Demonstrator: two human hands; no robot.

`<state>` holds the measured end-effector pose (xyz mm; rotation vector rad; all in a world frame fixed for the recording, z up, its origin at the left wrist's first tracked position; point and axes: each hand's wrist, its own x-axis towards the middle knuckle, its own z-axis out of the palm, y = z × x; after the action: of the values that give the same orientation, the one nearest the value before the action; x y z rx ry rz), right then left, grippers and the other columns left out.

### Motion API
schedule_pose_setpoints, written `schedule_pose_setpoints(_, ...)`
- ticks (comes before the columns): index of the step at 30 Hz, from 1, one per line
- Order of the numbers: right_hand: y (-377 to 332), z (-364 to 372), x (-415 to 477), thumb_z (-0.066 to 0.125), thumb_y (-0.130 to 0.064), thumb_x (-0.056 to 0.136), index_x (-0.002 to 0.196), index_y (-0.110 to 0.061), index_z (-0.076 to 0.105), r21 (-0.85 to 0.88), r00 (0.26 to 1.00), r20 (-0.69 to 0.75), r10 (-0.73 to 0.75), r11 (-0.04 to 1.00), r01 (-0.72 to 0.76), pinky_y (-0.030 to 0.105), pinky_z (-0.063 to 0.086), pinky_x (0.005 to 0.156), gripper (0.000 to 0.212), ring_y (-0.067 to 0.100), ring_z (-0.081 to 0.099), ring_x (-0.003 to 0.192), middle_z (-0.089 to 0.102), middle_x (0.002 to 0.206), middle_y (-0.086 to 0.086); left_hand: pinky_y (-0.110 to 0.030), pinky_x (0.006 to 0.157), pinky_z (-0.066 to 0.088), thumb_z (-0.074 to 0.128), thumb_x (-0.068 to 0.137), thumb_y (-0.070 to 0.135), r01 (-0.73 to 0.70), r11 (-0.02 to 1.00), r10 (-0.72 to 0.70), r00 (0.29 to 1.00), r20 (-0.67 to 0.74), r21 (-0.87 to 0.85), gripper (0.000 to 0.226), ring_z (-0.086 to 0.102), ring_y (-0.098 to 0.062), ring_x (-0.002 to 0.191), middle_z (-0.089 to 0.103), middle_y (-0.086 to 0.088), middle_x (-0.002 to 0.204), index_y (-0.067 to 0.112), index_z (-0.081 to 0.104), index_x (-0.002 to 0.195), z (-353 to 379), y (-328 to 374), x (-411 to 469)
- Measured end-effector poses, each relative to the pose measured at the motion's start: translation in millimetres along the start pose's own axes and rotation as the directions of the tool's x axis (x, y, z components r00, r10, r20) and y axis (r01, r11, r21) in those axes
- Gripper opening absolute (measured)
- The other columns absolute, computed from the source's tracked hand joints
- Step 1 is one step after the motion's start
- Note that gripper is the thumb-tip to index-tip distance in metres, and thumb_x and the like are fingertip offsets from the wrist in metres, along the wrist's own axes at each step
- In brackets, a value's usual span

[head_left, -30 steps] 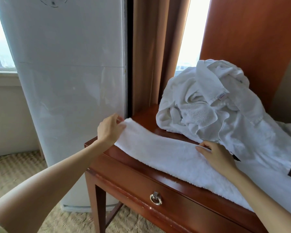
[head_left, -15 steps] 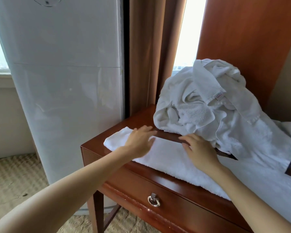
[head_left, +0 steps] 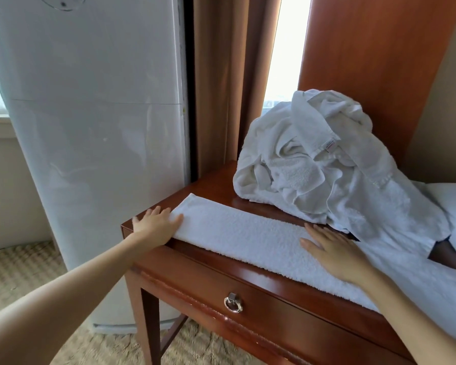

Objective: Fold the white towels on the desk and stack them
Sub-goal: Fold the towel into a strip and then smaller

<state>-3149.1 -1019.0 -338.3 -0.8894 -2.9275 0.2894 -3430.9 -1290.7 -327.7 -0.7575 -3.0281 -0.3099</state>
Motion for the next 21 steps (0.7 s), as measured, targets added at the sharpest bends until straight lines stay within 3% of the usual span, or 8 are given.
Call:
schedule_pose_setpoints(3,-0.4,1.2,0.0,0.021,-0.063,0.097,0.155,-0.032,0.011,0.017,1.0,-0.017,0.003,1.0,-0.002,0.031,0.006,0.12,0.067,0.007,0.007,0.148,0.01,0.161,-0.012,-0.041,0.1,0.035,0.038,0.094,0.057,0.047,0.999,-0.049,0.993,-0.105,-0.021,0.051,0.048,-0.027,0.12,0.055,-0.006,0.127,0.019,0.056,0.124,-9.9,0.7,-5.8)
schedule_pose_setpoints(6,-0.7,1.5,-3.4,0.026,-0.063,0.096,0.154,-0.032,0.017,0.064,0.998,-0.069,-0.005,0.998,0.009,0.03,0.01,0.119,0.066,0.007,0.013,0.147,0.016,0.16,-0.013,-0.041,0.101,0.038,0.049,0.09,0.06,0.146,0.979,-0.15,0.988,-0.018,-0.144,0.06,0.039,-0.03,0.126,0.046,-0.013,0.134,0.012,0.054,0.125,-22.6,7.3,-9.9)
schedule_pose_setpoints(8,-4.2,0.0,-4.8,0.027,-0.061,0.097,0.154,-0.031,0.018,0.059,0.996,-0.09,0.012,0.998,-0.007,0.029,0.009,0.118,0.065,0.008,0.013,0.147,0.016,0.16,-0.011,-0.043,0.104,0.036,0.049,0.09,0.06,0.145,0.982,-0.147,0.989,-0.001,-0.121,0.067,0.034,-0.031,0.13,0.038,-0.015,0.14,0.009,0.046,0.133,-28.7,18.5,-16.4)
schedule_pose_setpoints(10,-11.9,-1.9,-6.0,0.024,-0.056,0.1,0.155,-0.028,0.013,-0.008,0.997,-0.081,0.013,1.0,-0.014,0.029,0.005,0.119,0.062,0.009,0.008,0.148,0.011,0.162,-0.007,-0.045,0.11,0.028,0.045,0.095,0.055,0.004,0.999,-0.006,0.997,-0.077,-0.037,0.065,0.028,-0.031,0.136,0.029,-0.014,0.146,0.012,0.035,0.143,-27.7,44.3,-27.6)
schedule_pose_setpoints(12,-19.5,-4.5,-7.7,0.023,-0.047,0.104,0.155,-0.027,0.012,-0.031,0.995,-0.098,-0.027,0.999,0.025,0.03,0.0,0.119,0.056,0.009,0.005,0.149,0.01,0.162,-0.006,-0.046,0.116,0.02,0.041,0.099,0.046,-0.24,0.97,0.235,0.963,-0.133,-0.026,0.057,0.022,-0.027,0.142,0.021,-0.011,0.153,0.016,0.031,0.147,-20.4,88.4,-44.5)
schedule_pose_setpoints(16,-3.9,-12.6,-23.5,0.024,-0.031,0.107,0.154,-0.027,0.02,-0.008,0.98,-0.195,-0.043,0.999,0.043,0.031,0.004,0.118,0.048,0.009,0.012,0.148,0.018,0.161,-0.007,-0.045,0.12,0.01,0.033,0.103,0.036,-0.666,0.743,0.659,0.745,-0.104,-0.062,0.049,0.02,-0.018,0.145,0.021,-0.001,0.158,0.021,0.029,0.15,3.2,200.1,-92.8)
schedule_pose_setpoints(18,23.1,-16.3,-39.4,0.025,-0.029,0.107,0.154,-0.027,0.02,0.001,0.976,-0.219,0.016,1.0,-0.017,0.031,0.006,0.118,0.047,0.011,0.014,0.148,0.021,0.16,-0.006,-0.042,0.12,0.005,0.027,0.104,0.034,-0.735,0.675,0.735,0.677,-0.031,-0.058,0.052,0.012,-0.016,0.147,0.014,-0.001,0.161,0.018,0.019,0.153,17.4,246.5,-116.4)
schedule_pose_setpoints(21,69.5,-17.8,-68.2,0.022,-0.032,0.107,0.154,-0.026,0.017,-0.033,0.984,-0.154,0.09,0.995,-0.096,0.031,0.003,0.119,0.048,0.011,0.009,0.149,0.015,0.162,-0.004,-0.043,0.121,-0.001,0.021,0.105,0.038,-0.764,0.639,0.769,0.631,0.106,-0.088,0.058,-0.002,-0.015,0.149,-0.001,-0.002,0.163,0.015,0.004,0.155,39.6,292.0,-143.9)
